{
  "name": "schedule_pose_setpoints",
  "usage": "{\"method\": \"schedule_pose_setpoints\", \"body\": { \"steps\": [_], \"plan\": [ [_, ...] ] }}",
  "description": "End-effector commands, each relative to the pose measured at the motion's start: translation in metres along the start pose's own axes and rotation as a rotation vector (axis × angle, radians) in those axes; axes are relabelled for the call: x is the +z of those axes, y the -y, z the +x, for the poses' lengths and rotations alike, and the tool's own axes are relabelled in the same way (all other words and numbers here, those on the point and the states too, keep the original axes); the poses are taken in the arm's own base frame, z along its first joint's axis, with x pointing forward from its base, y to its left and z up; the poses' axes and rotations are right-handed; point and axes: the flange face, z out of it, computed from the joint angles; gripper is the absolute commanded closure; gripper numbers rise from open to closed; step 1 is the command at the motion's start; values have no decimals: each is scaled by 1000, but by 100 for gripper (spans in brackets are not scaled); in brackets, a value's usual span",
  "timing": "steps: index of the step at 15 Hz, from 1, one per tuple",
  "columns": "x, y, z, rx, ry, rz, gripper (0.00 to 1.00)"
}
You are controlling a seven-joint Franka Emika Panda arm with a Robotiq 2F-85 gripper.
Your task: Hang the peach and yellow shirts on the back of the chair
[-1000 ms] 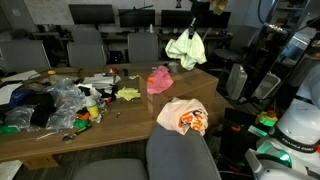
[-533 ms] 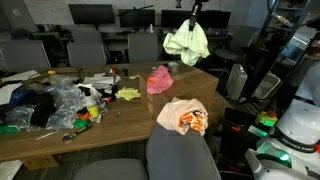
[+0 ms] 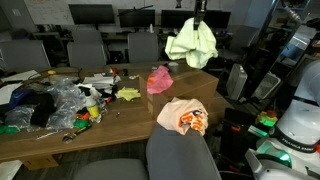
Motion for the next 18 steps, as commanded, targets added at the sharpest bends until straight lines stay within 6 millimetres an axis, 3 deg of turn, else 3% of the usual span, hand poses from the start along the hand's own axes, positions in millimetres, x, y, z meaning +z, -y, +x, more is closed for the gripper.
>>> {"method": "schedule_pose_setpoints", "body": {
  "steps": [1,10,18],
  "plan": [
    [-16,29,-3,-120,15,-19,96],
    [-17,96,5,-449,129,225,96],
    [-18,110,13,-575,205,428,96]
  ]
}}
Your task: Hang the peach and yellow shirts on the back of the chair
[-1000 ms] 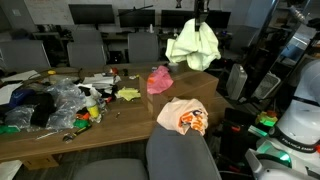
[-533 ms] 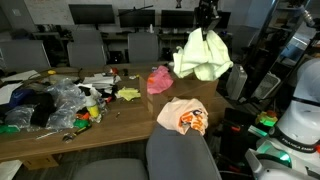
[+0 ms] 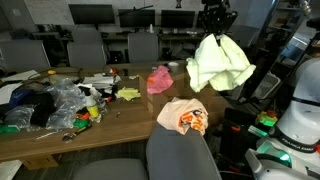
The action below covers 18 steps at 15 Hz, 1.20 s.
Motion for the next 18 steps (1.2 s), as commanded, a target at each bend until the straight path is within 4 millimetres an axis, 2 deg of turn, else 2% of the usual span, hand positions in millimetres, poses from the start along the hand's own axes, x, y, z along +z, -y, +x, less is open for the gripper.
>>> {"method": "schedule_pose_setpoints", "body": {
  "steps": [1,5,9,13,18],
  "plan": [
    [-13,-6,8,-46,-26,31,96],
    [-15,-10,18,-41,-110,-30,97],
    [-16,-4,32,-27,-192,-65,97],
    [-9,11,47,-63,-196,-95,97],
    [20,40,67,-132,-147,-130,97]
  ]
}}
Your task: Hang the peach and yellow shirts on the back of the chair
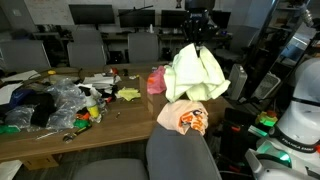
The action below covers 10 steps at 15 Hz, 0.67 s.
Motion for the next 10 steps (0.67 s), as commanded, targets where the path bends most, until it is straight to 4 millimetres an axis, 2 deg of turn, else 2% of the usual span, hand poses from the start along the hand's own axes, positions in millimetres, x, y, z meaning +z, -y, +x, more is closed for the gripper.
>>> {"method": "schedule_pose_setpoints", "body": {
  "steps": [1,7,10],
  "plan": [
    [16,30,10,-47,9,-38,97],
    [48,71,23,-122,66,-65,97],
    [57,81,26,-138,74,-83,97]
  ]
}}
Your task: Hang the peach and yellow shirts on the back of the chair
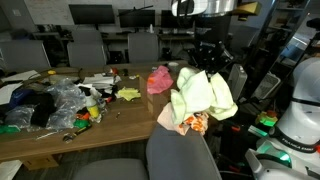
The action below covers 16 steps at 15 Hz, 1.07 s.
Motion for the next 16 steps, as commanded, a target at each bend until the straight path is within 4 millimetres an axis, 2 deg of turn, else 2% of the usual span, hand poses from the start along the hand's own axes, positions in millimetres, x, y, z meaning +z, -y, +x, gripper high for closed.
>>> {"method": "schedule_pose_setpoints", "body": {
  "steps": [1,8,12,16],
  "plan": [
    [4,14,1,-3,-14,-74,97],
    [18,2,17,32,-95,-113,97],
    [21,-16,18,74,-140,-120,97],
    [33,-39,10,121,-151,-111,97]
  ]
}}
